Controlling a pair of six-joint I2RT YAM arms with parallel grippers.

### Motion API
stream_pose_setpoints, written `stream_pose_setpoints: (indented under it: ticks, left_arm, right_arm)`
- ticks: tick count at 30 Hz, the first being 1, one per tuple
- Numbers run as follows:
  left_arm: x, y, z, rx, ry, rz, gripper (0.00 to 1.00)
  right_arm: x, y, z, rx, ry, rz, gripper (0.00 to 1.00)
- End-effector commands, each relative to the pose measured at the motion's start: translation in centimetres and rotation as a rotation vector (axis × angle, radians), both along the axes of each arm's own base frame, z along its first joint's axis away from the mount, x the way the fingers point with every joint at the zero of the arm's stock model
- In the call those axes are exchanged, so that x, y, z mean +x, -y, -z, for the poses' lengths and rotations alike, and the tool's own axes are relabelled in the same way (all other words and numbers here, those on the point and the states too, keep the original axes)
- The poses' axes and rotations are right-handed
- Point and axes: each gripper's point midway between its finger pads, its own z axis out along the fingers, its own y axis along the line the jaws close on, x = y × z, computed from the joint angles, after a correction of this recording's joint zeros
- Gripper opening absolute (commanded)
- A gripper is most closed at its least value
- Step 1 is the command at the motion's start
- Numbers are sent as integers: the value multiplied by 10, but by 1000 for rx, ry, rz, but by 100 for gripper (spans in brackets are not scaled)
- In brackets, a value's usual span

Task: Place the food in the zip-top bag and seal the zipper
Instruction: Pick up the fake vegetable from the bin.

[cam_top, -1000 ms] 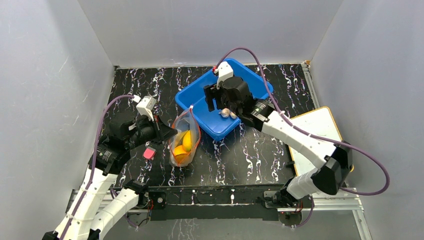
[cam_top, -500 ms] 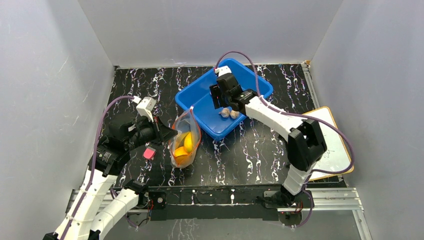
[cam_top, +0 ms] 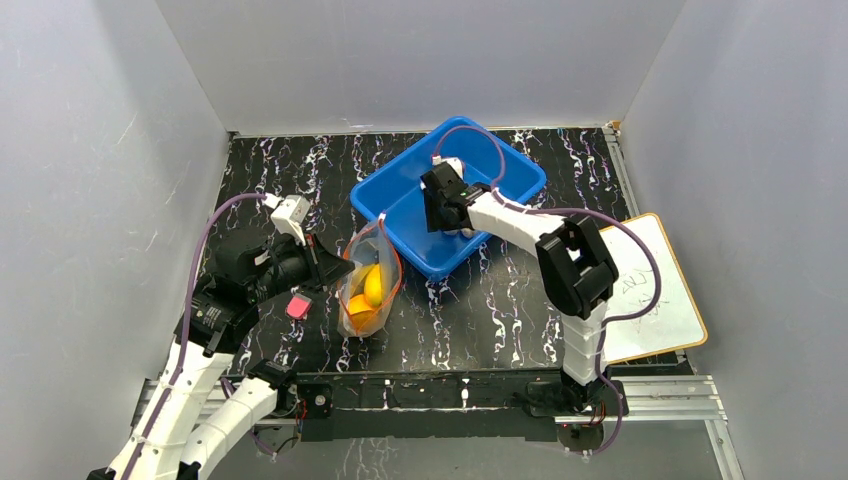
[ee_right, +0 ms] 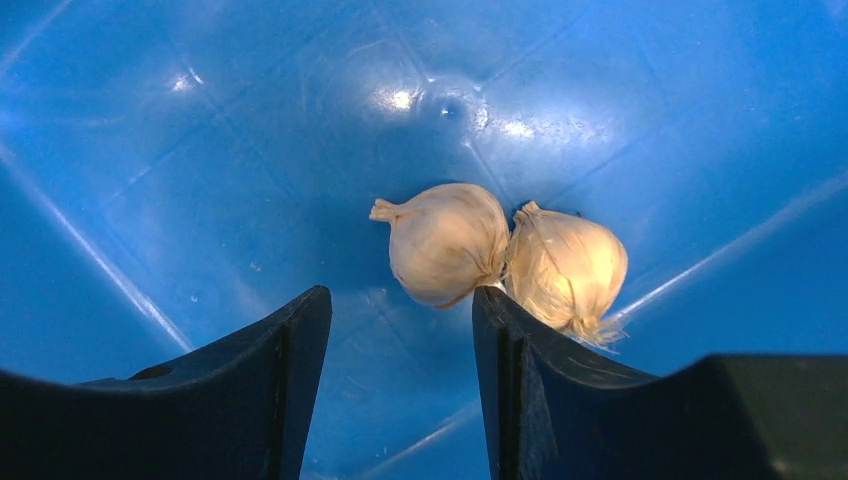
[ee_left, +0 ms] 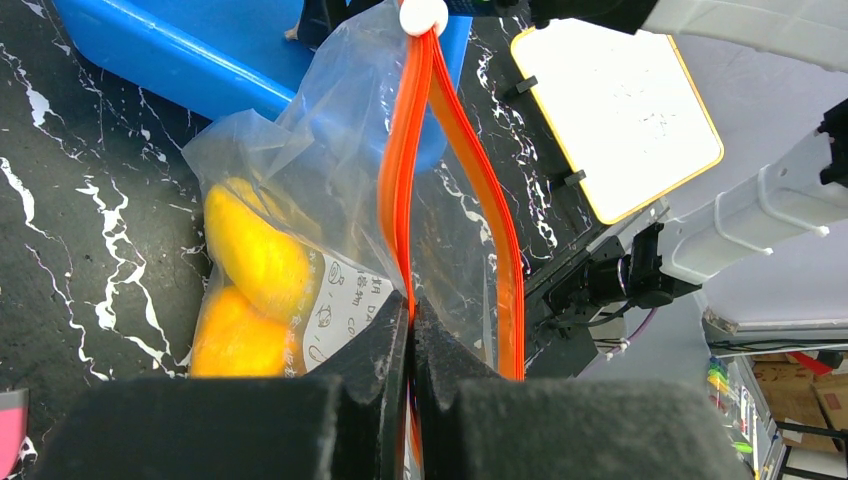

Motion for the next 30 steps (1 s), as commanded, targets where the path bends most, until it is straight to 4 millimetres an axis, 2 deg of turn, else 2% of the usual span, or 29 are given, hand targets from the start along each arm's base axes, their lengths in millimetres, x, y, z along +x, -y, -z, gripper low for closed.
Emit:
stream_pose_setpoints:
  ticks: [1, 7, 14, 18, 25, 30]
  left_arm:
    - [-3, 2, -2, -12, 9, 23, 0]
    - [-2, 3, -2, -14, 5, 20, 0]
    - [-1, 1, 4, -2, -1, 7, 0]
    - [0, 1, 1, -10, 9, 1, 0]
    - [0, -1, 2, -4, 7, -8, 0]
    - [1, -1, 1, -5, 10, -11, 0]
  right_arm:
    - [20, -8, -17, 55, 45, 79, 51]
    - [27, -5, -6, 13, 27, 112, 50]
    - [31, -5, -1, -13, 14, 111, 48]
    - [34, -7, -1, -19, 11, 110, 47]
    - [40, -9, -12, -9, 50, 84, 22]
    - [41, -10, -28, 14, 93, 62, 17]
